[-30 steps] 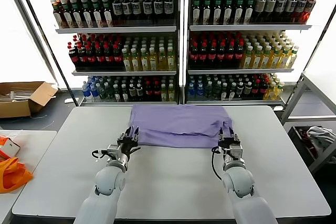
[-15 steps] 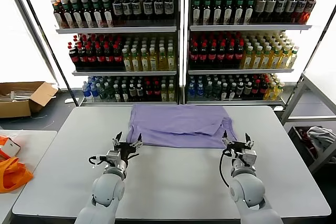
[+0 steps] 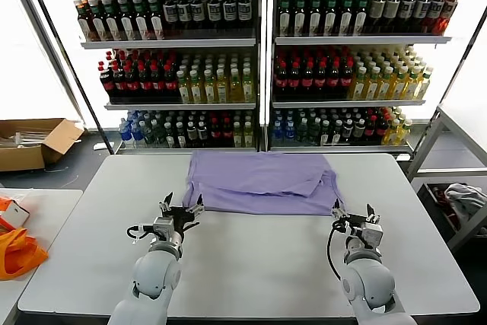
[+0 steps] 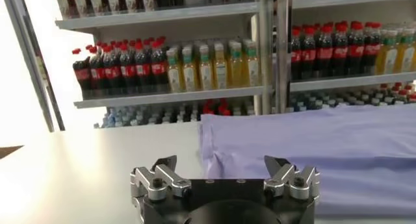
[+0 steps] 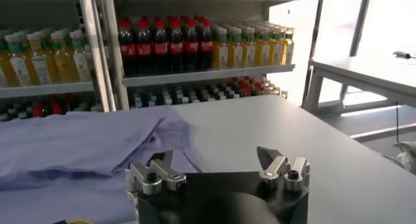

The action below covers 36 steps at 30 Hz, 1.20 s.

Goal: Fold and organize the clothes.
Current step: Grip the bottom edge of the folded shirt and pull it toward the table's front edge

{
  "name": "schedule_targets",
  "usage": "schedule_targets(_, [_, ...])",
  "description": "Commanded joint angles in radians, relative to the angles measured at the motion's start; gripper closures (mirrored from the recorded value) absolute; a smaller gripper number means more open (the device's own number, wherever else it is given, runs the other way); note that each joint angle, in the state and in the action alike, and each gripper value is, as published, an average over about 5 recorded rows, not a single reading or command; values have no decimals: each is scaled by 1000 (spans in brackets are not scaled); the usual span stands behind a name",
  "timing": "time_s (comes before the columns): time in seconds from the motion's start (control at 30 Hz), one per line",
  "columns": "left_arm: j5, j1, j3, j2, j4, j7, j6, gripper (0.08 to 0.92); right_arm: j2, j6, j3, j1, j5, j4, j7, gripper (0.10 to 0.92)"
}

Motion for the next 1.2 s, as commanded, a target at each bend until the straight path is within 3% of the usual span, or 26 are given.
schedule_targets(0.03, [-12,-48,2,-3,67,-11,32,177,0,-26,-20,32,2,-64,14,203])
schedule_targets(0.27, [-10,-43,9,10,75,-7,56,189,-3,-28,-30,31,0,-82,2,203])
schedule_targets(0.4, [-11,-39,11,14,81,-2,69,272,-1,-27,-33,32,0,-90,-5,237])
schedule_targets(1.03, [-10,6,16,17,65,19,88,825,2,-6,-35,6,-1,-95,-40,779])
schedule_targets(1.2, [-2,28,15,15,44,23,82,902,1,-3,-29,-9,11,-80,-42,912])
